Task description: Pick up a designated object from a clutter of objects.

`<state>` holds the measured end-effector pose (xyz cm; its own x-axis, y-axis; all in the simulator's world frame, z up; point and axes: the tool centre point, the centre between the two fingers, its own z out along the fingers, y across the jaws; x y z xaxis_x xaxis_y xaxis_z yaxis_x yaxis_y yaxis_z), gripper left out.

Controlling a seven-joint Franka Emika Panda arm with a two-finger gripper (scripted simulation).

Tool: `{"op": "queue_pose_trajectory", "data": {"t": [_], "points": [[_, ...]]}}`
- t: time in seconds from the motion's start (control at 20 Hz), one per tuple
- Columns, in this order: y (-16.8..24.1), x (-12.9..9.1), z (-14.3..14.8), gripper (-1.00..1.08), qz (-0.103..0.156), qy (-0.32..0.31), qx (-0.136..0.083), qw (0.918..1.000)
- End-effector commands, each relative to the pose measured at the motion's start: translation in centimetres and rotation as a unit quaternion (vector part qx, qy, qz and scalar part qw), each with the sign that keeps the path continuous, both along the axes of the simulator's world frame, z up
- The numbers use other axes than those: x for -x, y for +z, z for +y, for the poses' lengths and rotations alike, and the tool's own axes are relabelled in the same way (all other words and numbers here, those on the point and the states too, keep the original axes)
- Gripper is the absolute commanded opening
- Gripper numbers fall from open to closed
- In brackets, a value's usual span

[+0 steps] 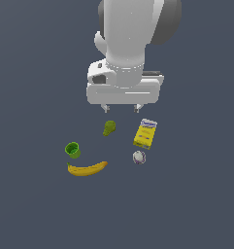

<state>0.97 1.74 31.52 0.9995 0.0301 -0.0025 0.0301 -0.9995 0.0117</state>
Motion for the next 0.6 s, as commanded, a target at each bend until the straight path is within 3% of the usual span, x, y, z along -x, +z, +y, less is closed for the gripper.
{"op": "queue_pose_trajectory", "data": {"t": [0.0,0.55], "points": [[0.0,0.0,0.0,1.00,0.000,0.000,0.000,1.0000],[0.0,0.3,1.8,1.00,0.012,0.035,0.004,0.9993]]}}
